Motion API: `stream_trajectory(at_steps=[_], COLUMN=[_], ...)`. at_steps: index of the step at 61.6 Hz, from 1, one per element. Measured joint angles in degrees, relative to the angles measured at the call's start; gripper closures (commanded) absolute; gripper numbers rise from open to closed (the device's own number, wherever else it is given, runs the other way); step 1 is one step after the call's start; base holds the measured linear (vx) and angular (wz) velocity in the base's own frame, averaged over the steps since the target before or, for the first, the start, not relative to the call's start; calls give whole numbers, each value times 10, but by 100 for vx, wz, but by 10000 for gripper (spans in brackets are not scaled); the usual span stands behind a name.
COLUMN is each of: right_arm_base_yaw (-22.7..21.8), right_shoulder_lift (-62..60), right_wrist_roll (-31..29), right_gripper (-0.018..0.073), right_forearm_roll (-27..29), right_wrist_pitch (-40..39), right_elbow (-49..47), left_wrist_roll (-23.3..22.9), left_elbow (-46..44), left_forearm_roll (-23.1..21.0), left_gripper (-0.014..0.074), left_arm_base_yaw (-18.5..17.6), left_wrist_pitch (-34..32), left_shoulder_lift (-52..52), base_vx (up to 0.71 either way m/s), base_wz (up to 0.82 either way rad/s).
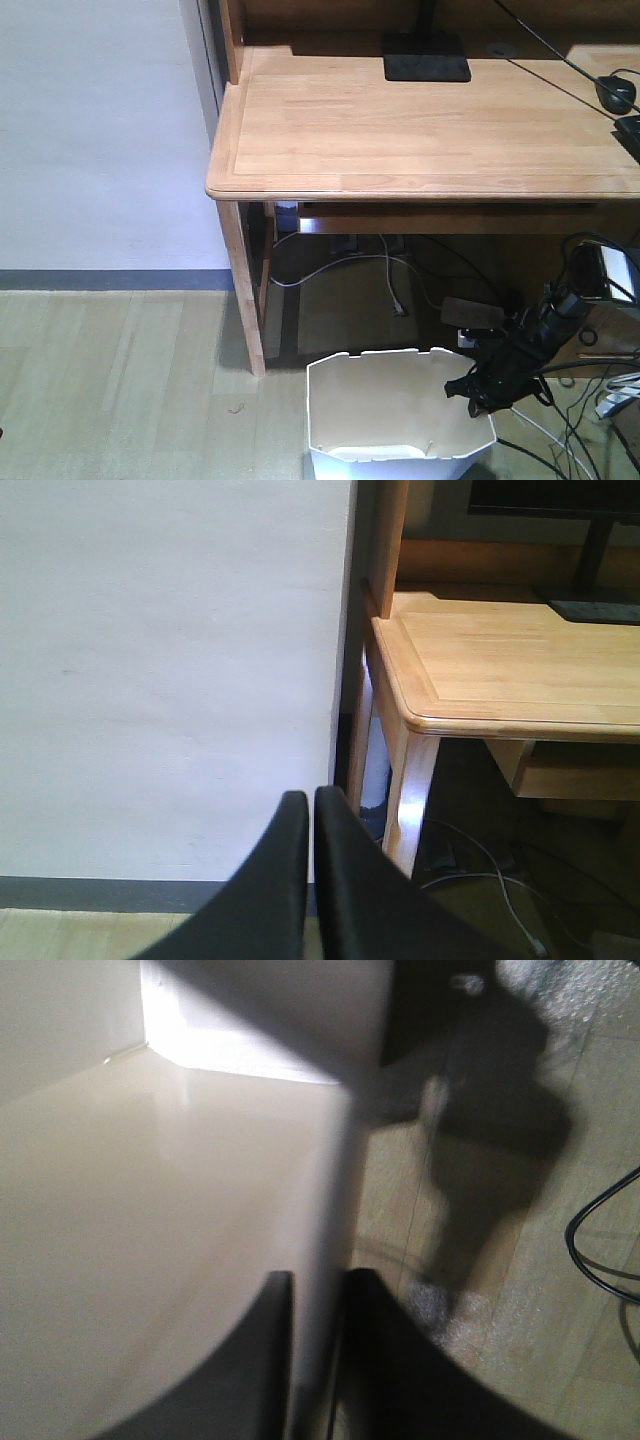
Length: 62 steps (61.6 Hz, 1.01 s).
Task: Move trash bin to bedside with robot
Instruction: 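Close the right gripper on the bin rim and lift it slightly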
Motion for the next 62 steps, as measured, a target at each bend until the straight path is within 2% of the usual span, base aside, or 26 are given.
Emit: stream_trajectory(at_steps=[10, 17, 21, 30, 36, 41, 49, 62], right_arm_base_yaw=[-14, -22, -27, -44, -60, -78, -91, -92], right_shoulder_lift=[-1, -18, -37, -87, -119, -149, -193, -276], right_wrist_roll=[-21, -71, -119, -314, -425, -492, -537, -559], right_gripper=[570, 568, 568, 567, 565, 564, 564, 564], right_forearm_roll=[35, 96, 156, 296, 384, 453, 509, 521], right_wrist_pitch=[-4, -16, -29, -42, -17, 23, 68, 113], right_elbow=[4, 30, 58, 103, 128, 156, 206, 288], left_wrist_roll=[0, 0, 0, 0, 0, 0, 0, 0], left_elbow=[0, 0, 0, 0, 0, 0, 0, 0], left_forearm_roll=[0, 0, 0, 0, 0, 0, 0, 0], left_gripper=[602, 602, 602, 602, 602, 602, 602, 602], left_arm_base_yaw=[0, 0, 0, 0, 0, 0, 0, 0], left_wrist_pitch=[0, 0, 0, 0, 0, 0, 0, 0], left_shoulder_lift=[0, 0, 0, 0, 0, 0, 0, 0], base_vx=[0, 0, 0, 0, 0, 0, 0, 0], base_wz=[0, 0, 0, 0, 0, 0, 0, 0])
